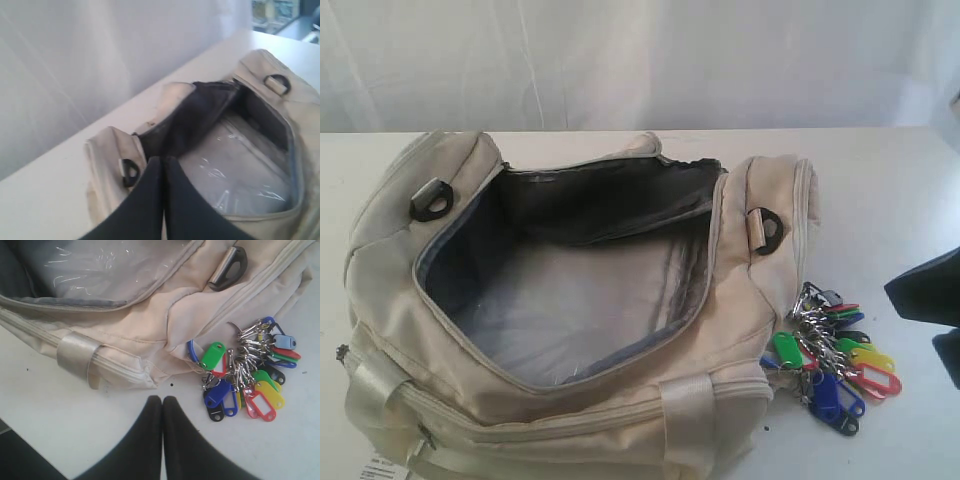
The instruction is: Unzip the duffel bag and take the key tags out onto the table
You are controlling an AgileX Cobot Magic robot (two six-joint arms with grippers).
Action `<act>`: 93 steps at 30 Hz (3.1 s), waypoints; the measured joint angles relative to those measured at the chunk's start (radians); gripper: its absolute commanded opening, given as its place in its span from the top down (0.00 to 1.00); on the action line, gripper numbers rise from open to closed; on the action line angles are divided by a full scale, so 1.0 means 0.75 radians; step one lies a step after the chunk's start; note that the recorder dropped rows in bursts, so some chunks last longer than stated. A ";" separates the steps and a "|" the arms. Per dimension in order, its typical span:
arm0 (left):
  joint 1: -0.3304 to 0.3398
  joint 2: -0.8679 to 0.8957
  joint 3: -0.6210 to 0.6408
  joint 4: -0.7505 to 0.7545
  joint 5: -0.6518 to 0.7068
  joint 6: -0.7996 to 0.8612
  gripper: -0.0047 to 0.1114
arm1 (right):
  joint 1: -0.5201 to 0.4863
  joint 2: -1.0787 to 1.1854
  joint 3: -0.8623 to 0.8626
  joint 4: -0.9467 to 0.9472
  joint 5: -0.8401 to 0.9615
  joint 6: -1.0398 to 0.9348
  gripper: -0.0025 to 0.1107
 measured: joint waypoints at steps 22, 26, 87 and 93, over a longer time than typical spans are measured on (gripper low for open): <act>0.248 -0.420 0.006 0.000 0.007 0.000 0.96 | 0.000 0.000 0.000 0.000 -0.004 0.000 0.98; 0.248 -0.420 0.006 0.000 0.007 0.000 0.96 | 0.000 0.000 0.000 0.000 -0.004 0.000 0.98; 0.263 -0.557 1.136 0.347 -0.507 -0.113 0.96 | 0.000 0.000 0.000 0.000 -0.011 0.000 0.98; 0.263 -0.557 1.136 0.347 -0.493 -0.567 0.96 | 0.000 0.000 0.000 0.000 -0.011 0.000 0.98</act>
